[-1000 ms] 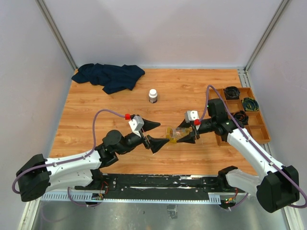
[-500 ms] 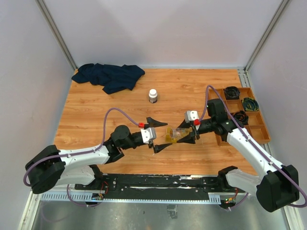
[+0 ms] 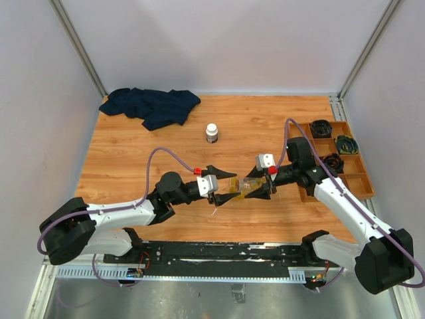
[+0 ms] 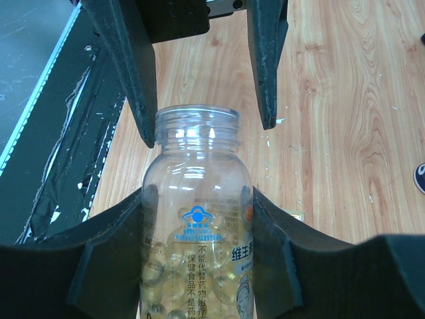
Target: Sort the pills into containers
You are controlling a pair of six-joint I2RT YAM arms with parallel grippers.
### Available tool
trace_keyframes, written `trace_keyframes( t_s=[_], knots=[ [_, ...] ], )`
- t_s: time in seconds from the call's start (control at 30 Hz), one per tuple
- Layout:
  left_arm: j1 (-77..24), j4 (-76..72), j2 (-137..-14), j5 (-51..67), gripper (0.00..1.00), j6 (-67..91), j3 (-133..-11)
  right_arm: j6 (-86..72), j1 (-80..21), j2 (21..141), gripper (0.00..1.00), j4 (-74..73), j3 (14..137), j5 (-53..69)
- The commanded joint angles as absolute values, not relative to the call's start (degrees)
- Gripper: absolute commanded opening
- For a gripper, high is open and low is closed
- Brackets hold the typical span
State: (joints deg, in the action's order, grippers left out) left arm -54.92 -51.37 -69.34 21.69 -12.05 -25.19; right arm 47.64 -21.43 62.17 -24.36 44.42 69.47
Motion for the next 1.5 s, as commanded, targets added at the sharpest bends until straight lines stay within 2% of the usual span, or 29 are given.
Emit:
trace_keyframes(
  t_s=[0.0, 0.47, 0.8, 1.0, 1.17, 1.27, 1.47],
  knots=[
    [-54.73, -54.46, -69.74, 21.84, 0.61, -11.3, -27.07, 48.3, -21.01, 62.08, 0.01, -24.79, 45.76, 71.46],
    [-54.73, -55.81, -70.47, 21.81, 0.54, -10.12, -27.06, 48.34, -21.01, 62.05, 0.01, -24.8, 45.77, 71.54],
    [-54.69, -57.21, -70.62, 22.51, 0.36, -7.17, -27.09, 48.34, -21.01, 62.0, 0.01, -24.88, 45.79, 71.54],
    [-54.76, -62.96, -70.45, 22.29, 0.2, 4.02, -25.19, 48.34, -21.01, 62.01, 0.01, -24.88, 45.8, 71.47],
    [-54.75, -71.42, -69.92, 16.1, 0.01, 20.21, -20.81, 48.4, -20.99, 62.06, 0.01, -24.87, 45.79, 71.39],
    [-54.71, -75.48, -69.68, 13.42, 0.0, 27.29, -18.87, 48.34, -21.01, 61.98, 0.0, -24.91, 45.8, 71.46],
    [-54.83, -68.03, -68.63, 9.66, 0.0, 36.5, -20.15, 48.34, -20.95, 61.91, 0.0, -24.89, 45.85, 71.54]
  ],
)
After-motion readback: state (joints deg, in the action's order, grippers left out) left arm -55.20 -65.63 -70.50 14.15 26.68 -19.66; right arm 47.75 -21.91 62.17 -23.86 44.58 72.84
